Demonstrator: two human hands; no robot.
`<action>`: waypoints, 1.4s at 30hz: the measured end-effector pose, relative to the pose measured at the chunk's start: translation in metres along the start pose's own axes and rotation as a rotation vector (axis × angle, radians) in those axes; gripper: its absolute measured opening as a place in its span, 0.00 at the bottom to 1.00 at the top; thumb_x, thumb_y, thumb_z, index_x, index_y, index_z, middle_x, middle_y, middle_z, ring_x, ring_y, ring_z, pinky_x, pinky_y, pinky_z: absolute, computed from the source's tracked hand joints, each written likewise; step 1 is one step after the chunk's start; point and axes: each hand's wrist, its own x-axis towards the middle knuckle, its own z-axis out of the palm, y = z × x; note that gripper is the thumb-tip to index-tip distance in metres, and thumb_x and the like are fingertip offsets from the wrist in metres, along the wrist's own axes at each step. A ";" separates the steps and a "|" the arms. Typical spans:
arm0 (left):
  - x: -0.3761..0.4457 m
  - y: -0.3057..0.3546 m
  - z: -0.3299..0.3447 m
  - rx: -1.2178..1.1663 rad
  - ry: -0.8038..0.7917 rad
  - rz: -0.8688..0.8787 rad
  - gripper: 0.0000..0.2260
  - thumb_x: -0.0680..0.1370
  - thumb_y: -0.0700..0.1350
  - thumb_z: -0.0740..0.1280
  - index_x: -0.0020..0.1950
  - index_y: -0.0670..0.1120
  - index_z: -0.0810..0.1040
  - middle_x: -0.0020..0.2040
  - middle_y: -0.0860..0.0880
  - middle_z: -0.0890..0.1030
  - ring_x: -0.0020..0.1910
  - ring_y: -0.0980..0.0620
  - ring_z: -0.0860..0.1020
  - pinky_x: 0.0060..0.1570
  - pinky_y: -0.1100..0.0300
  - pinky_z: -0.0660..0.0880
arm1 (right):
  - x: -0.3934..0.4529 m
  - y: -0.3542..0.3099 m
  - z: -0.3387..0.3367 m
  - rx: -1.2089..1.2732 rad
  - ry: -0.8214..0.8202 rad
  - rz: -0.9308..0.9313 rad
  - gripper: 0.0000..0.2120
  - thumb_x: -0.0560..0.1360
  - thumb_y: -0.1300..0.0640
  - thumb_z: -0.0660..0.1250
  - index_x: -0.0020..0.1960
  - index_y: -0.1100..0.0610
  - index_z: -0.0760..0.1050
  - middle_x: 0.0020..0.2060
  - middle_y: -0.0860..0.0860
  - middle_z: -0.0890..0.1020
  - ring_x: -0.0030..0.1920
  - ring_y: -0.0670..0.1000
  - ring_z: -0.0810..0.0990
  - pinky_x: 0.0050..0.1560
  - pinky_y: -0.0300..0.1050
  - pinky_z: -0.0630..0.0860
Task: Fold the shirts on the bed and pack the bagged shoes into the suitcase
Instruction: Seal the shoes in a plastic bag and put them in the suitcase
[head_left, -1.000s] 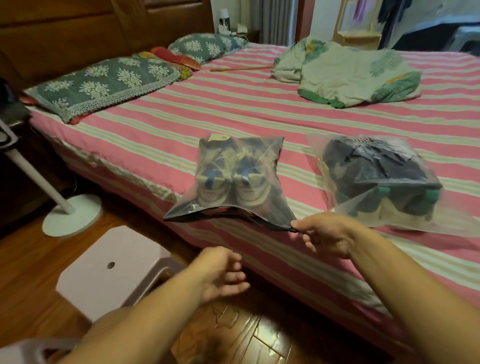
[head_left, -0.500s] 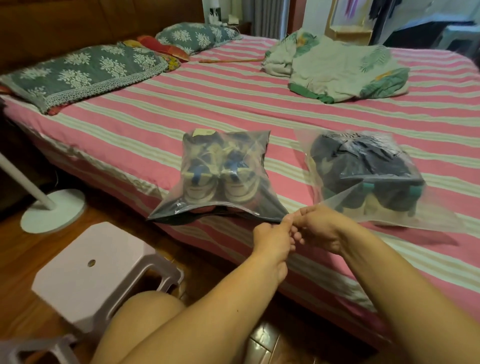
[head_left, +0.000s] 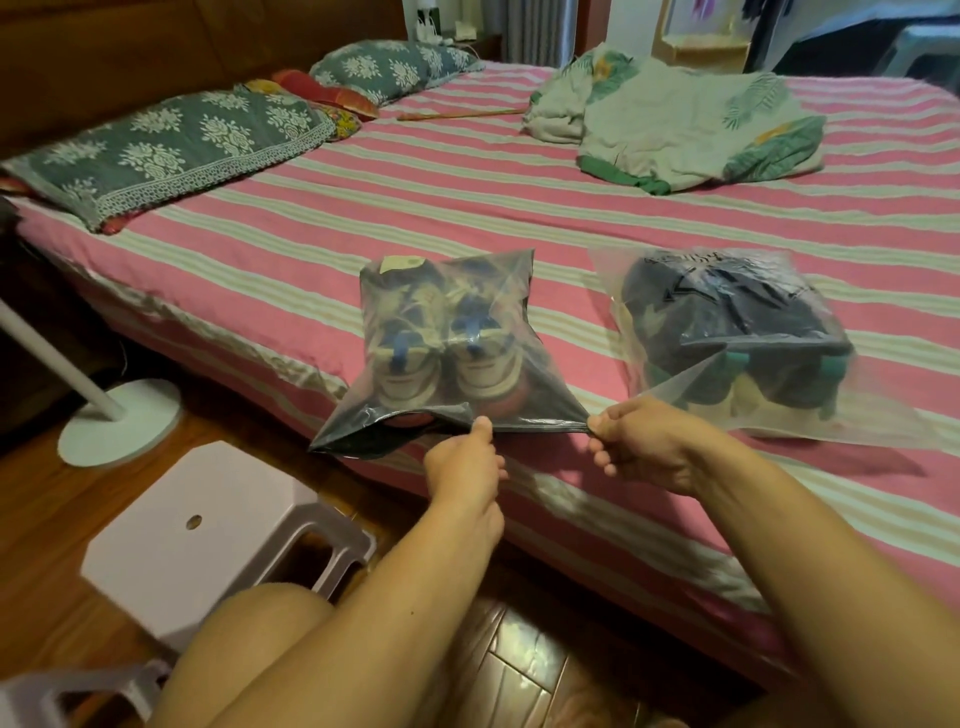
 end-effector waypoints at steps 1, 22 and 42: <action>0.002 0.002 -0.007 -0.004 0.021 0.004 0.13 0.81 0.49 0.70 0.41 0.42 0.78 0.29 0.49 0.76 0.25 0.53 0.72 0.23 0.64 0.66 | 0.000 0.000 -0.001 -0.003 0.002 0.002 0.16 0.85 0.64 0.57 0.39 0.60 0.72 0.25 0.51 0.77 0.26 0.47 0.73 0.27 0.37 0.73; 0.040 0.061 -0.129 -0.094 0.228 0.093 0.07 0.81 0.43 0.69 0.46 0.41 0.79 0.36 0.48 0.76 0.31 0.55 0.75 0.41 0.59 0.75 | 0.008 0.002 -0.005 0.002 0.049 0.032 0.13 0.85 0.63 0.57 0.43 0.60 0.74 0.26 0.50 0.79 0.30 0.48 0.73 0.32 0.40 0.73; -0.018 0.007 -0.035 0.009 -0.291 -0.150 0.11 0.81 0.53 0.68 0.53 0.46 0.74 0.49 0.44 0.78 0.42 0.49 0.80 0.39 0.55 0.76 | -0.031 0.006 -0.012 -0.443 0.915 -0.697 0.08 0.80 0.56 0.64 0.44 0.56 0.78 0.36 0.46 0.80 0.37 0.50 0.77 0.39 0.46 0.69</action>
